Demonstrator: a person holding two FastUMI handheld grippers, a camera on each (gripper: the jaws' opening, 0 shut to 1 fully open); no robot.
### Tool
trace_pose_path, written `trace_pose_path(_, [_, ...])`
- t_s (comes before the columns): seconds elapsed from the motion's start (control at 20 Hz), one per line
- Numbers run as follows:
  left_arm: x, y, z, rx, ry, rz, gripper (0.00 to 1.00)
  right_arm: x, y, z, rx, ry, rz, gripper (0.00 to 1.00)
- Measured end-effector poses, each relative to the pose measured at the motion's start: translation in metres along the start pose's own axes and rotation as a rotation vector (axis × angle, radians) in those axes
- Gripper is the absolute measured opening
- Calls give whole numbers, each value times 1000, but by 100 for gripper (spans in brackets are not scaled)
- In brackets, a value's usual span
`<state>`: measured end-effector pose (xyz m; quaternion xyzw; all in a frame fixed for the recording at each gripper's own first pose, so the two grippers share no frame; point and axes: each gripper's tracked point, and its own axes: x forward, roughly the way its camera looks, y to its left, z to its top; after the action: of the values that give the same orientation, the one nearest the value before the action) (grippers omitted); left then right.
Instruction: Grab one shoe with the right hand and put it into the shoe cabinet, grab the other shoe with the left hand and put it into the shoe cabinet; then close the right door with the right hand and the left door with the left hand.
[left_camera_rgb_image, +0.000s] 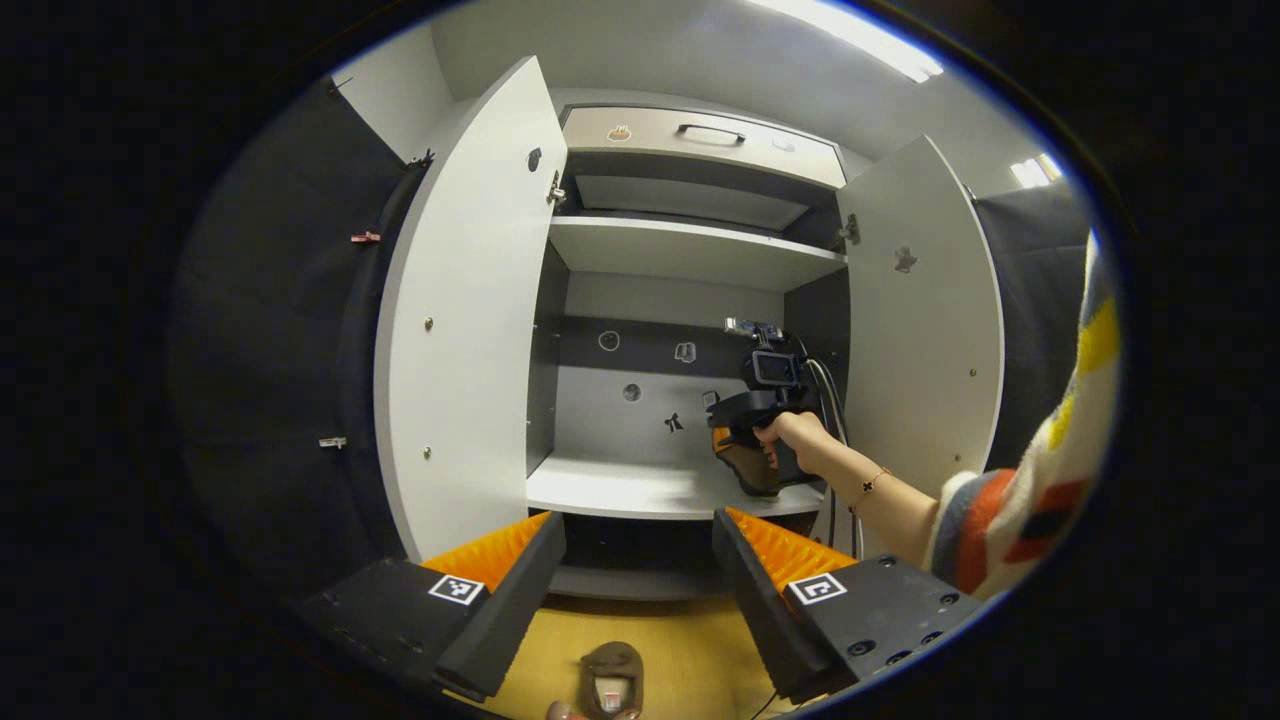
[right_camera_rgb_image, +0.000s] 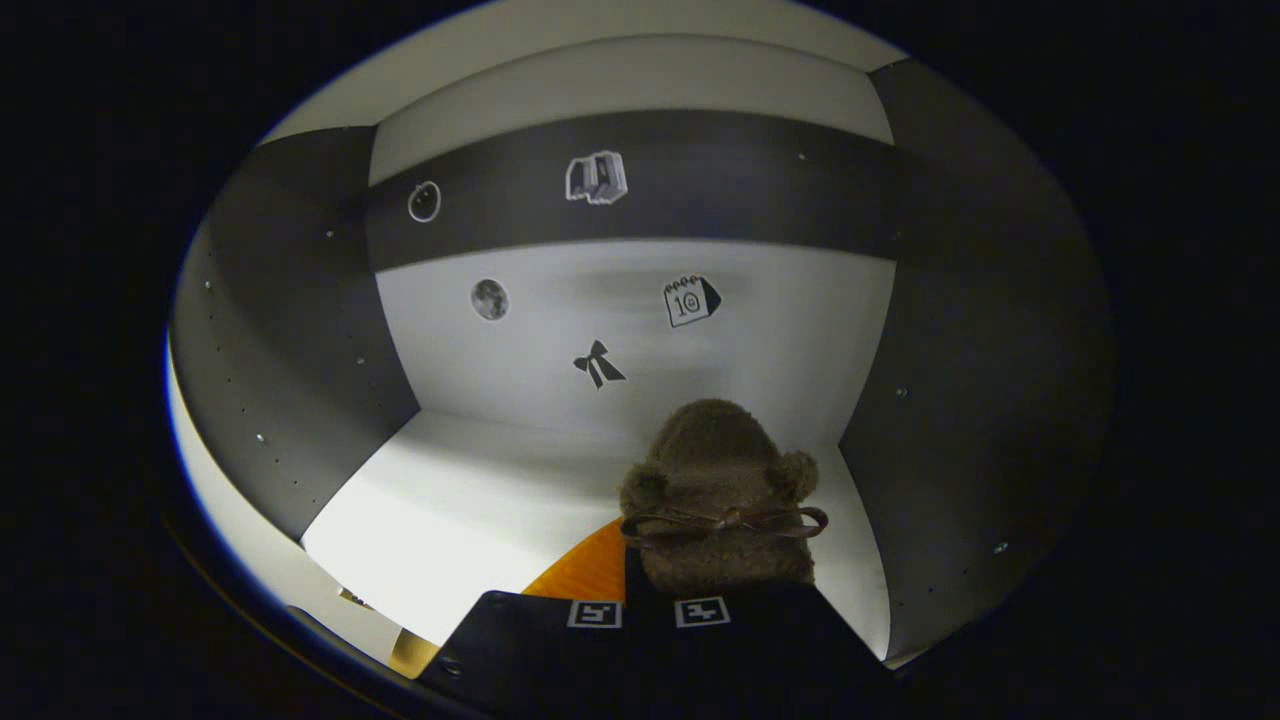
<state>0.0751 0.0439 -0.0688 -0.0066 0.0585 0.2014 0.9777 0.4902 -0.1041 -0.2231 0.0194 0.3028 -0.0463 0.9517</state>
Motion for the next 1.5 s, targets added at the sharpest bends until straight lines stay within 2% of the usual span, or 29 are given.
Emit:
trace_pose_path(0.25, [5,14,3,6,-1,37,95,30,3,-22,27,97,1,6])
trace_pose_path(0.3, [7,15,4,7,0,42,95,33,5,-23,32,106,6,10])
trace_pose_path(0.35, [8,16,5,9,-3,46,95,36,9,-25,42,107,24,10])
trace_pose_path(0.4, [9,18,6,14,-9,52,95,32,15,-25,48,113,46,24])
trace_pose_path(0.45, [11,20,7,19,-14,60,95,26,18,-25,48,115,65,33])
trace_pose_path(0.6, [10,21,4,4,-13,59,95,4,22,-22,33,75,72,81])
trace_pose_path(0.7, [7,20,3,-20,-14,40,95,-16,25,-18,35,43,86,94])
trace_pose_path(0.75, [5,21,3,-30,-18,31,95,-28,26,-14,36,21,92,97])
trace_pose_path(0.8, [3,22,4,-35,-19,25,95,-39,25,-11,33,-3,97,99])
trace_pose_path(1.05, [-9,21,-11,-37,7,-55,95,-120,28,1,-23,-187,118,99])
trace_pose_path(1.25, [-13,21,-24,-78,-3,-110,95,-193,37,-15,-70,-322,157,99])
trace_pose_path(1.5, [-13,12,-56,-36,29,-191,95,-276,42,-45,-76,-466,170,98])
